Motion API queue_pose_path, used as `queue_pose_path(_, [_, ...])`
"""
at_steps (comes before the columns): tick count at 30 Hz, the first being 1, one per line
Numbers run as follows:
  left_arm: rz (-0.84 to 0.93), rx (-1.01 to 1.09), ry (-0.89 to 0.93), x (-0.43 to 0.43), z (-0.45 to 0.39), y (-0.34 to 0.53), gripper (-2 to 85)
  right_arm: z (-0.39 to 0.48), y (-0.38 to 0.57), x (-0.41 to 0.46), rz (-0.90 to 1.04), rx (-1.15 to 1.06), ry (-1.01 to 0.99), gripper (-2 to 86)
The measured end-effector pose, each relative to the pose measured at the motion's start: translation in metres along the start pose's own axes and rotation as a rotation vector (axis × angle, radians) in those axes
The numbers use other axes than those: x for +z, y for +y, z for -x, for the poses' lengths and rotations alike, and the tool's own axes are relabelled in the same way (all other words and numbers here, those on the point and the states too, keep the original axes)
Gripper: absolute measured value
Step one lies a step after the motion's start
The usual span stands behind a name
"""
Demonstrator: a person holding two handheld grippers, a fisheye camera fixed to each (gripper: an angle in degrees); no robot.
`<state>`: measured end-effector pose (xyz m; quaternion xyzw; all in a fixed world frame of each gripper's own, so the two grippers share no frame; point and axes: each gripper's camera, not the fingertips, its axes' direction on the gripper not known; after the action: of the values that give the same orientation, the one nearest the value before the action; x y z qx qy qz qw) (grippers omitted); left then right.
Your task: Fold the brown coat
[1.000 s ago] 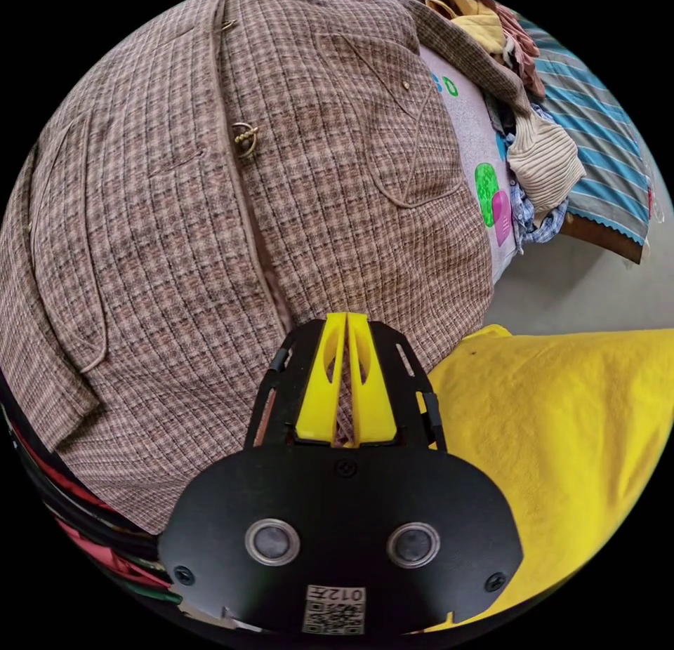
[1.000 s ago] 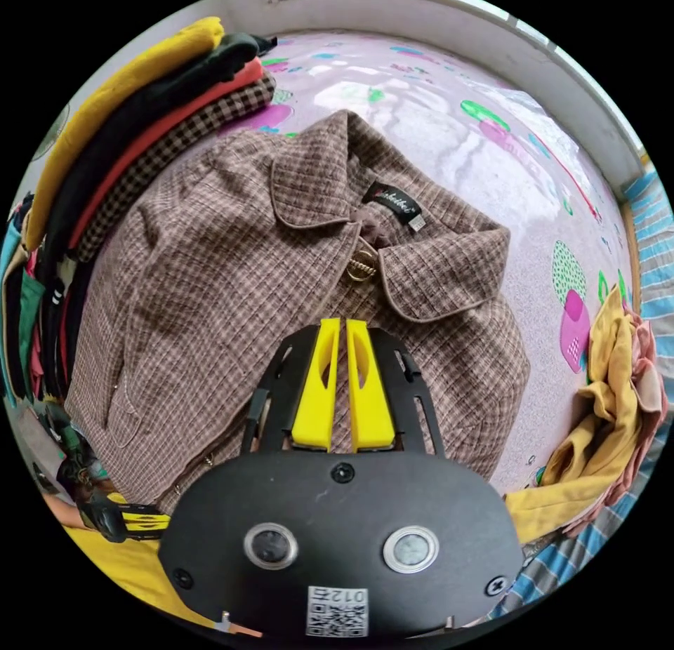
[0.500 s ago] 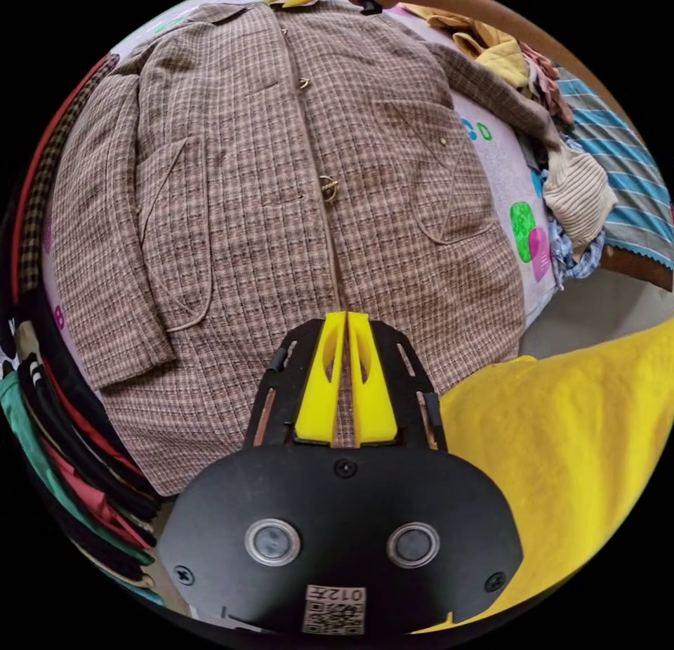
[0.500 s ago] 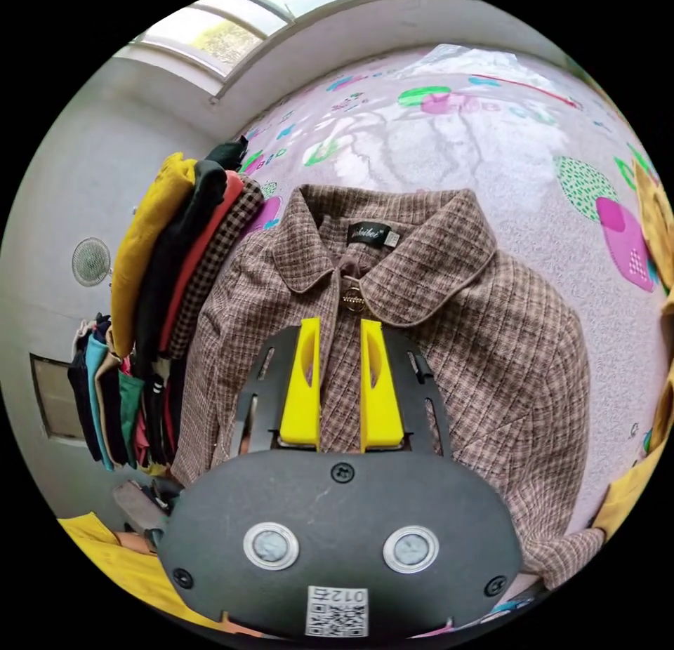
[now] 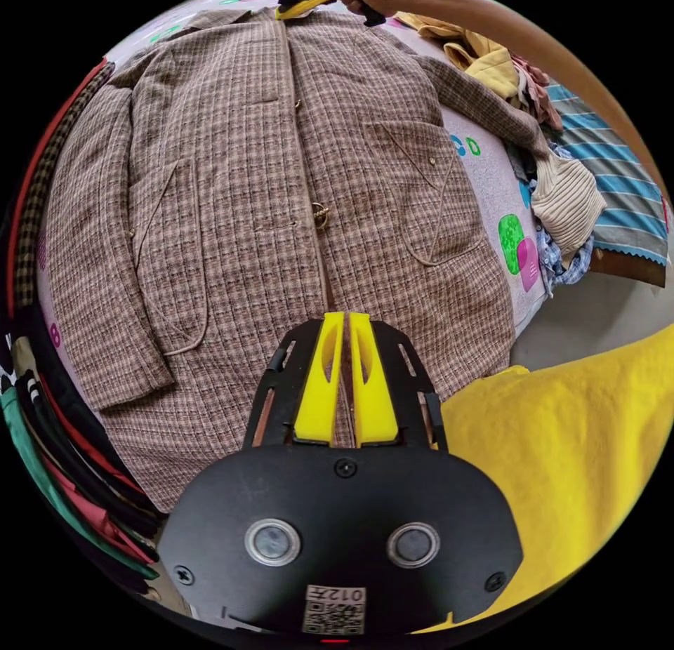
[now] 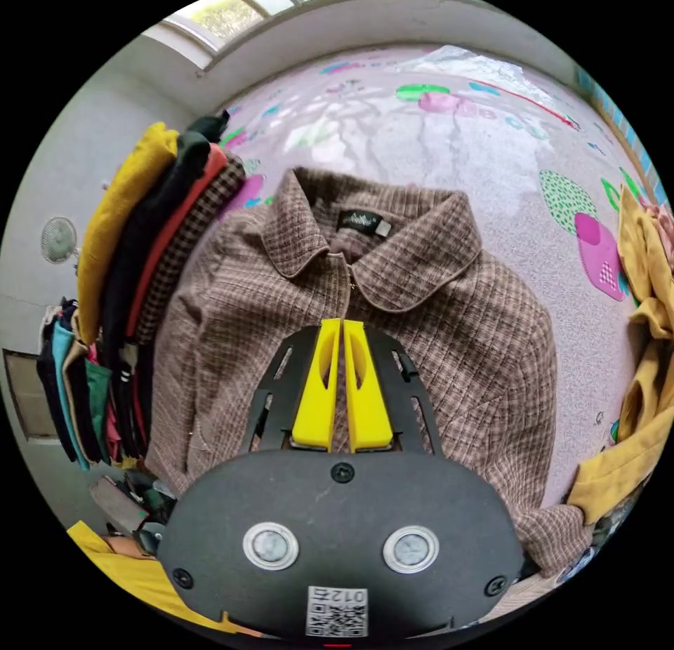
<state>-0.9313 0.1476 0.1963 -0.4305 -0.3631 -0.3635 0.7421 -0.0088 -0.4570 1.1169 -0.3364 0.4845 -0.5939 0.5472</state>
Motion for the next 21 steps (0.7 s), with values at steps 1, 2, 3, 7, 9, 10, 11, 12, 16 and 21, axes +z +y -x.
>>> queue_pose_path(1, [-0.013, -0.001, -0.018, 0.002, -0.001, 0.0, 0.1, 0.0, 0.001, 0.013, 0.019, -0.022, 0.01, 1.0])
queue_pose_path(2, [-0.03, -0.006, -0.021, 0.001, -0.001, 0.002, 0.2, 0.003, 0.004, 0.017, 0.015, -0.049, 0.026, 0.9])
queue_pose_path(3, [-0.041, -0.014, -0.013, 0.0, -0.001, 0.004, 0.2, 0.006, 0.006, 0.016, 0.012, -0.058, 0.039, 0.8])
queue_pose_path(7, [-0.19, -0.114, 0.11, -0.013, 0.022, 0.042, 0.3, 0.03, 0.037, -0.027, -0.05, -0.082, 0.193, 0.4])
queue_pose_path(9, [-0.234, -0.174, 0.1, -0.014, 0.034, 0.066, 0.3, 0.045, 0.071, -0.066, -0.153, -0.144, 0.167, 0.3])
queue_pose_path(10, [-0.258, -0.213, 0.062, -0.014, 0.04, 0.083, 0.4, 0.058, 0.105, -0.096, -0.244, -0.198, 0.137, 0.3])
queue_pose_path(11, [-0.288, -0.234, 0.015, -0.014, 0.041, 0.101, 0.4, 0.074, 0.146, -0.126, -0.349, -0.255, 0.128, 0.4])
queue_pose_path(12, [-0.3, -0.24, -0.007, -0.014, 0.041, 0.11, 0.4, 0.082, 0.169, -0.139, -0.398, -0.282, 0.127, 0.4])
queue_pose_path(16, [-0.293, -0.297, -0.058, 0.008, 0.031, 0.155, 0.5, 0.1, 0.314, -0.161, -0.558, -0.197, -0.018, 0.8])
queue_pose_path(21, [-0.214, -0.267, -0.068, 0.054, -0.002, 0.173, 1.8, 0.094, 0.397, -0.086, -0.106, -0.088, -0.384, 1.0])
